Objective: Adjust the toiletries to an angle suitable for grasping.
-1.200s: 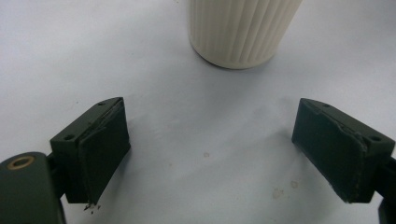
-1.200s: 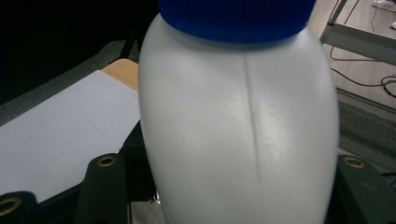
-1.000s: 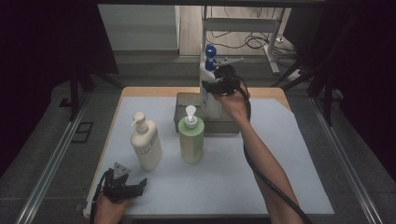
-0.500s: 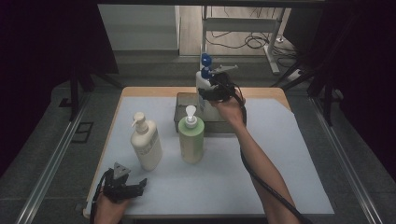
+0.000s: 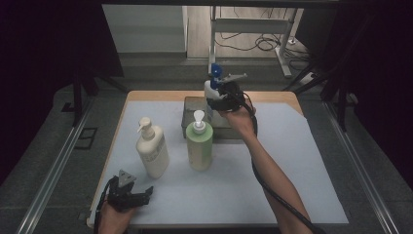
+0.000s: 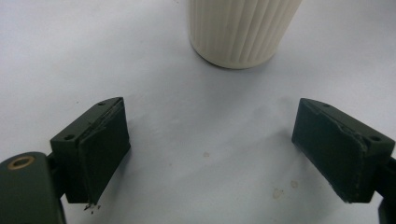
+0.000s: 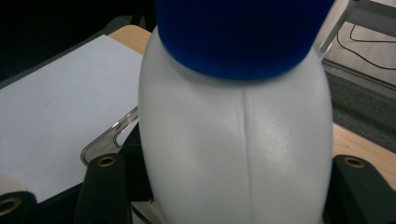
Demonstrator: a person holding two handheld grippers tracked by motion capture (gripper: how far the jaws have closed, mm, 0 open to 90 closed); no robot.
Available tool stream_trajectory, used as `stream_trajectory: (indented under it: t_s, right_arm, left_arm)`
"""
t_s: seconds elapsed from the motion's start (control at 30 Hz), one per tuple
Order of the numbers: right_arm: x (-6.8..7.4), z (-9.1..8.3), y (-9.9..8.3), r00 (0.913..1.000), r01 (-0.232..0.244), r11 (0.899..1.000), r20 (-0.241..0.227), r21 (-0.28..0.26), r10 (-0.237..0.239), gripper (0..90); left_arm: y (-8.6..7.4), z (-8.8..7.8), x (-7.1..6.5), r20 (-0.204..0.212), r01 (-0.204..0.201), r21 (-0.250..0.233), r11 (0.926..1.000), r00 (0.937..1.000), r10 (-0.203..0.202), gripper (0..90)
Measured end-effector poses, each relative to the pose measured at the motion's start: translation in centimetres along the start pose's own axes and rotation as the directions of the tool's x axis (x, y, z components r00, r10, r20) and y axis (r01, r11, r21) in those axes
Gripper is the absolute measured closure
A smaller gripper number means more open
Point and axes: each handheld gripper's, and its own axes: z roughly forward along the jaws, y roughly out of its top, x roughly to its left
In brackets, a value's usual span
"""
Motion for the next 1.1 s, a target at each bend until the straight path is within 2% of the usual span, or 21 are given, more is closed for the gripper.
stream_trajectory:
  t_s: [0.33,0.6,0.83,0.9,1.1]
  right_arm:
    - [0.0,0.5,-1.2,0.9999,0.01,1.0,0.005,0.022,-0.01,40.2]
    - [-0.3,0.8,-1.6,1.0,-0.003,1.0,0.002,0.026,0.003,39.8]
    - [-0.7,1.0,-1.6,0.9998,-0.009,1.0,-0.02,0.028,0.009,38.3]
    - [-0.9,1.0,-1.7,0.9994,-0.01,0.999,-0.032,0.033,0.011,34.1]
    - [-0.9,0.7,-2.1,0.999,0.015,1.0,-0.043,0.017,-0.014,32.4]
  left_arm:
    - [0.0,0.0,0.0,0.0,0.0,0.0,1.0,1.0,0.0,10.9]
    - [0.0,0.0,0.0,0.0,0.0,0.0,1.0,1.0,0.0,10.9]
    - [0.0,0.0,0.0,0.0,0.0,0.0,1.0,1.0,0.0,10.9]
    - [0.0,0.0,0.0,0.0,0.0,0.0,1.0,1.0,0.0,10.9]
    - [0.0,0.0,0.0,0.0,0.0,0.0,1.0,1.0,0.0,10.9]
